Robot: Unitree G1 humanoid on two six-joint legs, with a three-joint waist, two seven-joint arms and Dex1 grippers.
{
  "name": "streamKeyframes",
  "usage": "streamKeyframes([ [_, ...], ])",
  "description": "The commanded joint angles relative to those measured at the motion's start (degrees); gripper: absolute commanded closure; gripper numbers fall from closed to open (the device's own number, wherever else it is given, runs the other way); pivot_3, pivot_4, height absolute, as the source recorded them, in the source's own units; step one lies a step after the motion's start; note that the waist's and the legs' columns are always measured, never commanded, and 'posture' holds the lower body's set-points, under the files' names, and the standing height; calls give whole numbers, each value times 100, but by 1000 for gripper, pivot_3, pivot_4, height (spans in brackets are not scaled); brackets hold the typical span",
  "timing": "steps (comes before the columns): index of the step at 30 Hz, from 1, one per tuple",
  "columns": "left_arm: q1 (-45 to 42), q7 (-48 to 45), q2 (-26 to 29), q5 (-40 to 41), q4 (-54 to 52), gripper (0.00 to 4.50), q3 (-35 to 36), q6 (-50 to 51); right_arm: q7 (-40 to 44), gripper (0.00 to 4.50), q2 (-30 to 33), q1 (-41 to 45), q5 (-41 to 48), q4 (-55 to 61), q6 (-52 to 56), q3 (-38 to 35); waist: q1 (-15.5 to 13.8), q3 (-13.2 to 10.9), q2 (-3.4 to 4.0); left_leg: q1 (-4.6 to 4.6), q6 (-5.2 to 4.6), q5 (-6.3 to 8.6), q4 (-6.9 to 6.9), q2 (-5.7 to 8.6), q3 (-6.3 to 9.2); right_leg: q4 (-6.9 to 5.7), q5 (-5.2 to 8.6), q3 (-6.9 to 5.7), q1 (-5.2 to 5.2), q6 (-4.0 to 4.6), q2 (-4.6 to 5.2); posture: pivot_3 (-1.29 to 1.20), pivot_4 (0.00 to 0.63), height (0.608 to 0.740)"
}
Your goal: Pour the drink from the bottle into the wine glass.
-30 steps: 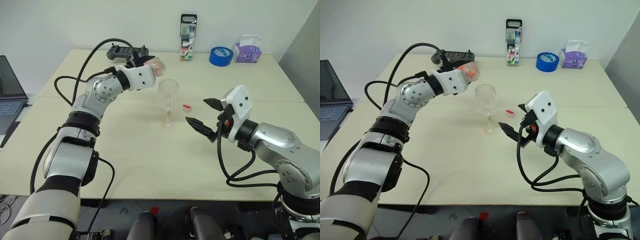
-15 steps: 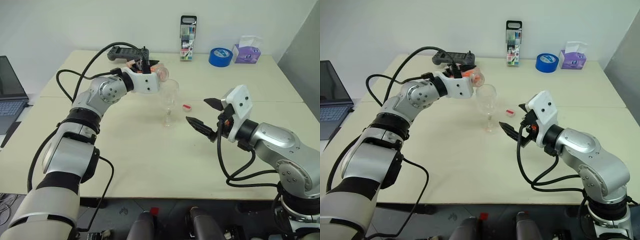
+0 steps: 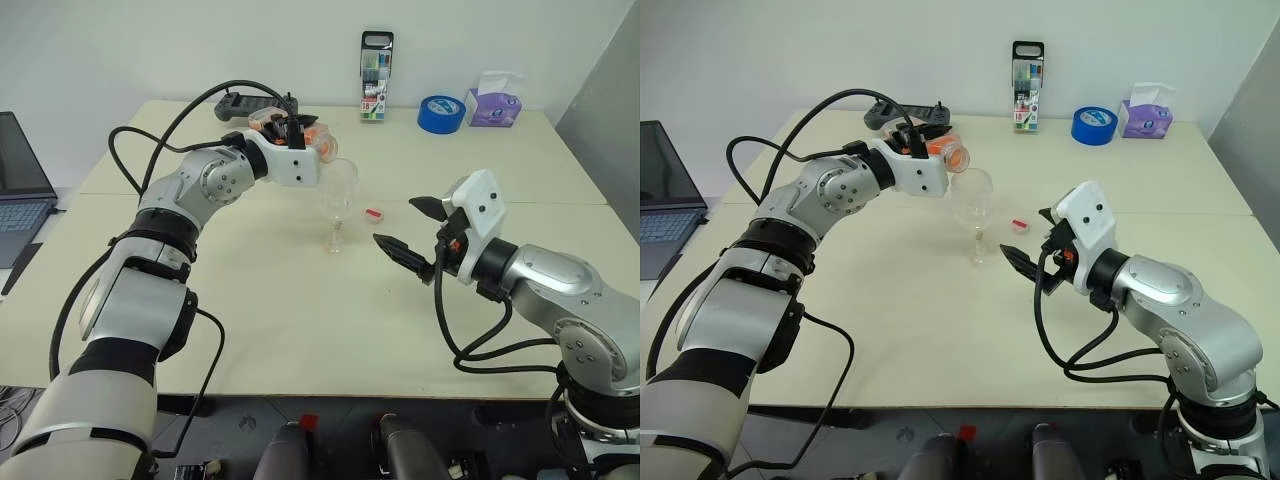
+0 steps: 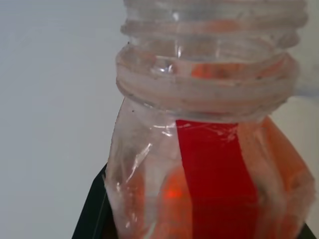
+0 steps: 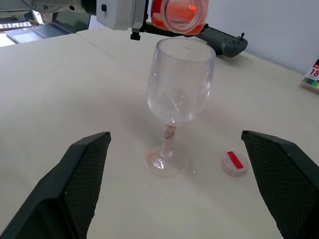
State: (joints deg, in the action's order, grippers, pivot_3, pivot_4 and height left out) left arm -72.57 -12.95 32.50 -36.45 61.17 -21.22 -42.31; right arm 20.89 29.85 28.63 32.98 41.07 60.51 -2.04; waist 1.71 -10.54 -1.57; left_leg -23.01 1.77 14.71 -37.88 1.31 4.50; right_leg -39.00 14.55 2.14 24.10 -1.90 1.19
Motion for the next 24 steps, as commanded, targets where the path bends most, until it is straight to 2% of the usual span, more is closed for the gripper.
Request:
streamKeyframes([
  [1,-312,218,142,-133,-117,2847,-76,-60,-26,0,-3,122,94,134,-7,-65,1,0,0,0,0,0,0,0,0,0,0,-1,0,0,0,0,150,740],
  [24,-569,359,255,-419,-139,2847,-220,17,-52,0,-6,85,255,148,-6,-63,1,0,0,0,0,0,-1,0,-4,-1,0,0,0,0,0,0,150,740],
])
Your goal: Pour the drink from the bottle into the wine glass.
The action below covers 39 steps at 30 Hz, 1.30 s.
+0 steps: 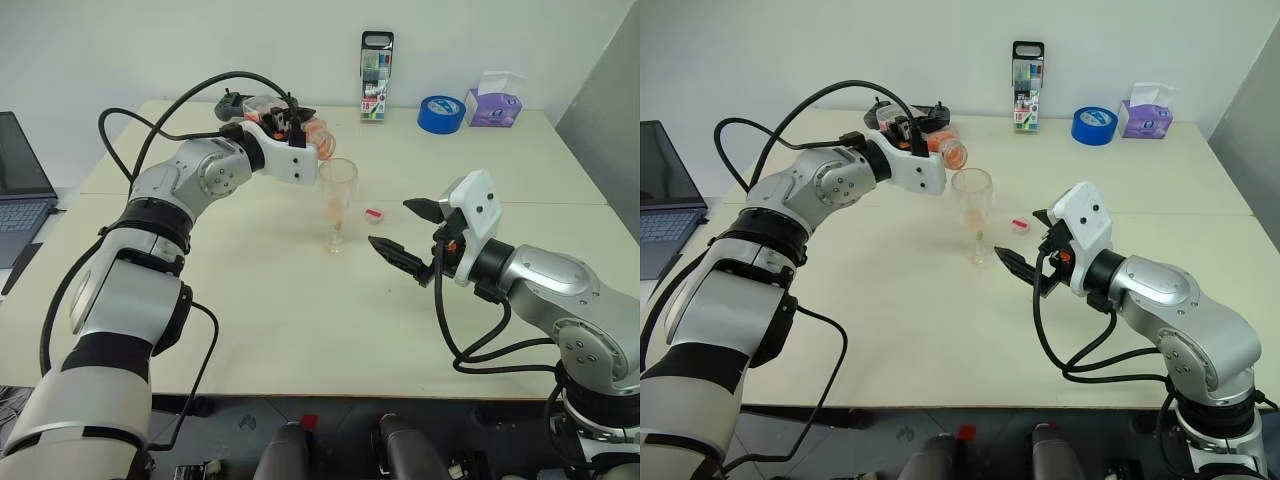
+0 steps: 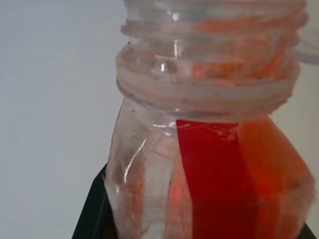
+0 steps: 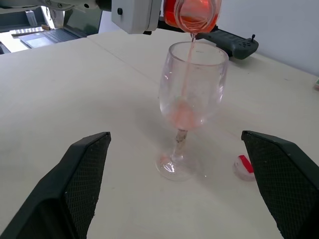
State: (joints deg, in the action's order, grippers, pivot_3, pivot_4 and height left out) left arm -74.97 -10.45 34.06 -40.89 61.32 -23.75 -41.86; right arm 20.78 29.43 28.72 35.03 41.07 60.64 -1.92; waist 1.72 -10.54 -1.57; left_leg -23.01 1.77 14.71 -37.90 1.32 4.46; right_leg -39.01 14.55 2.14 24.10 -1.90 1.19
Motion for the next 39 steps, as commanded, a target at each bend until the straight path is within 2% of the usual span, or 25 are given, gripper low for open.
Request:
streamKeyframes([
  [1,-337,114,100,25,-155,2847,25,-29,-37,0,41,76,52,145,-20,-71,0,0,0,0,0,0,0,0,0,0,0,0,0,0,0,0,150,740],
  [24,-403,79,200,25,-226,2847,-7,0,45,0,127,86,17,50,-105,8,1,0,0,0,0,0,-2,0,-2,-1,0,0,0,0,0,0,150,740],
  [39,-561,403,302,-328,-145,2847,-218,-68,106,0,220,69,-28,-56,-216,-13,1,0,0,-1,0,0,-3,1,-3,-2,0,0,0,0,0,0,150,740],
])
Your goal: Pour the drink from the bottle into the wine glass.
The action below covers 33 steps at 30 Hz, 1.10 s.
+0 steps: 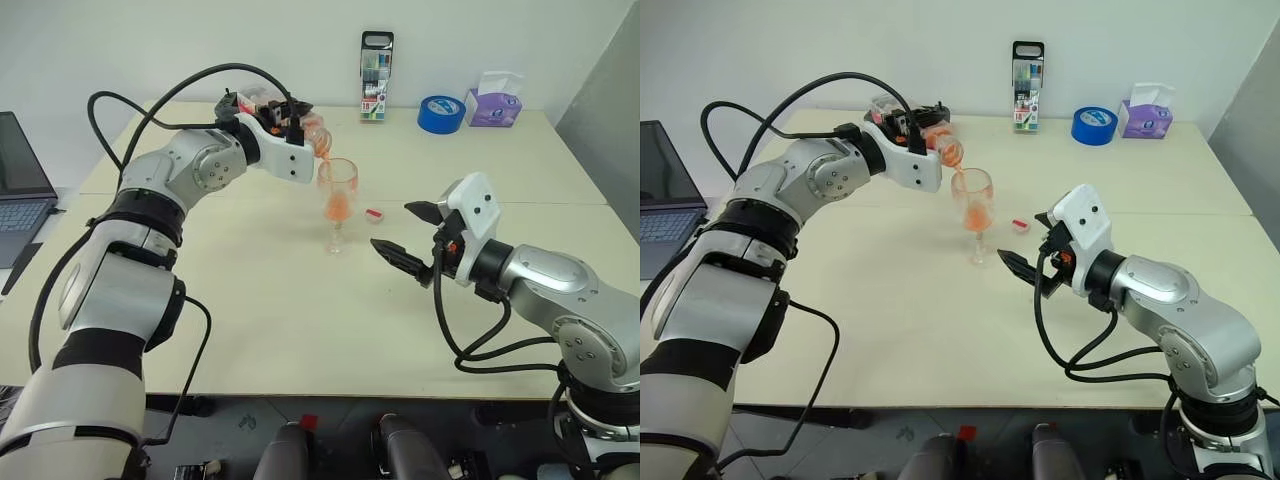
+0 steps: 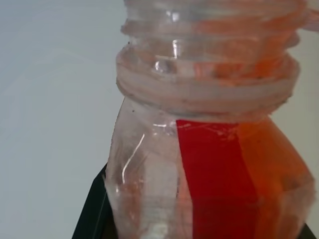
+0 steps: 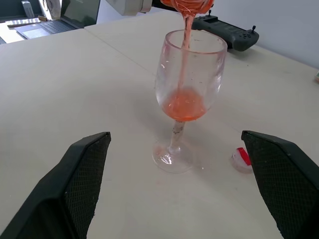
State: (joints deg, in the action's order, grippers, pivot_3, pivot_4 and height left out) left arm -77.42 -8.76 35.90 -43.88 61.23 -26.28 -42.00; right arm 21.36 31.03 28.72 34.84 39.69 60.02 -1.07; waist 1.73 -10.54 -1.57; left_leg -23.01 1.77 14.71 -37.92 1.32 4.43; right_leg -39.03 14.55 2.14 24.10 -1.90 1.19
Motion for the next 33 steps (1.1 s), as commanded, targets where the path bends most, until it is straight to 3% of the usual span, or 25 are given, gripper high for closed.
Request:
streamKeyframes([
  [1,-328,261,121,-35,-123,2847,19,-54,56,0,67,71,-5,81,-162,-101,0,0,0,0,0,0,0,0,0,0,0,0,0,0,0,0,150,740],
  [33,-368,322,62,1,7,2847,19,-23,73,0,104,153,31,-80,-346,-221,1,0,0,0,0,0,-1,0,-2,-2,0,1,0,0,0,0,150,740],
])
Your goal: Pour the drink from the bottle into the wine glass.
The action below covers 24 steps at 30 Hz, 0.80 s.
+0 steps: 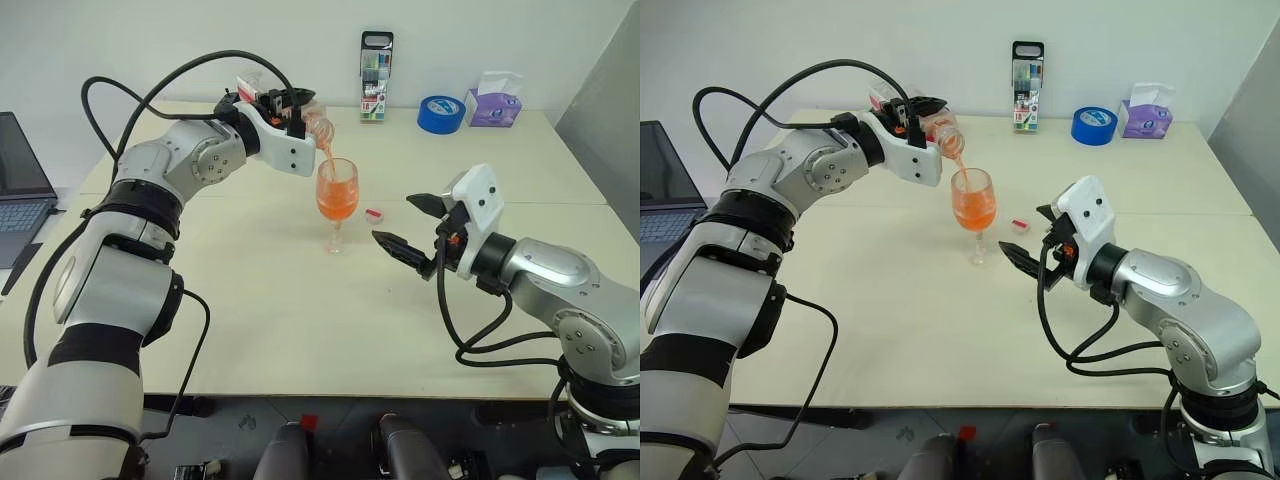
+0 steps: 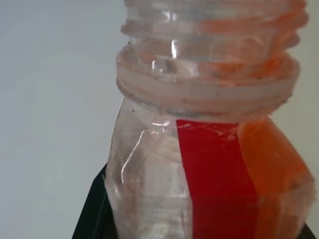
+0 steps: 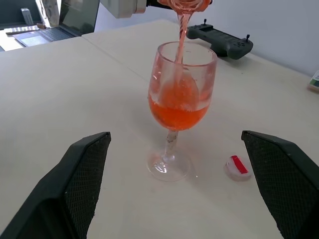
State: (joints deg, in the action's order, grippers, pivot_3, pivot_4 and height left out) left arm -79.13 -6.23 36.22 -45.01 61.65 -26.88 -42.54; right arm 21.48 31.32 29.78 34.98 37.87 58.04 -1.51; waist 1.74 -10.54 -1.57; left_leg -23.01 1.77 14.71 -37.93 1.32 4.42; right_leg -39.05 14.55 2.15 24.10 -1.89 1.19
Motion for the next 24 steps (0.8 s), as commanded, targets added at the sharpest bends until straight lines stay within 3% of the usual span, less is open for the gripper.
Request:
streamKeyframes([
  [1,-181,47,25,157,-37,2847,111,53,79,0,86,57,21,91,-151,-170,0,0,0,0,0,0,0,0,0,0,0,0,0,0,0,0,150,740],
  [12,-8,-266,20,697,-122,2847,314,129,186,0,99,213,54,-10,-146,-170,3,0,0,0,0,0,0,0,0,-1,0,0,0,0,0,0,150,740],
  [24,708,-1989,-564,3349,-422,2847,2007,1302,280,0,135,701,227,-57,-12,-242,22,0,0,1,0,0,-3,-2,4,-4,-1,3,2,1,0,0,150,740],
])
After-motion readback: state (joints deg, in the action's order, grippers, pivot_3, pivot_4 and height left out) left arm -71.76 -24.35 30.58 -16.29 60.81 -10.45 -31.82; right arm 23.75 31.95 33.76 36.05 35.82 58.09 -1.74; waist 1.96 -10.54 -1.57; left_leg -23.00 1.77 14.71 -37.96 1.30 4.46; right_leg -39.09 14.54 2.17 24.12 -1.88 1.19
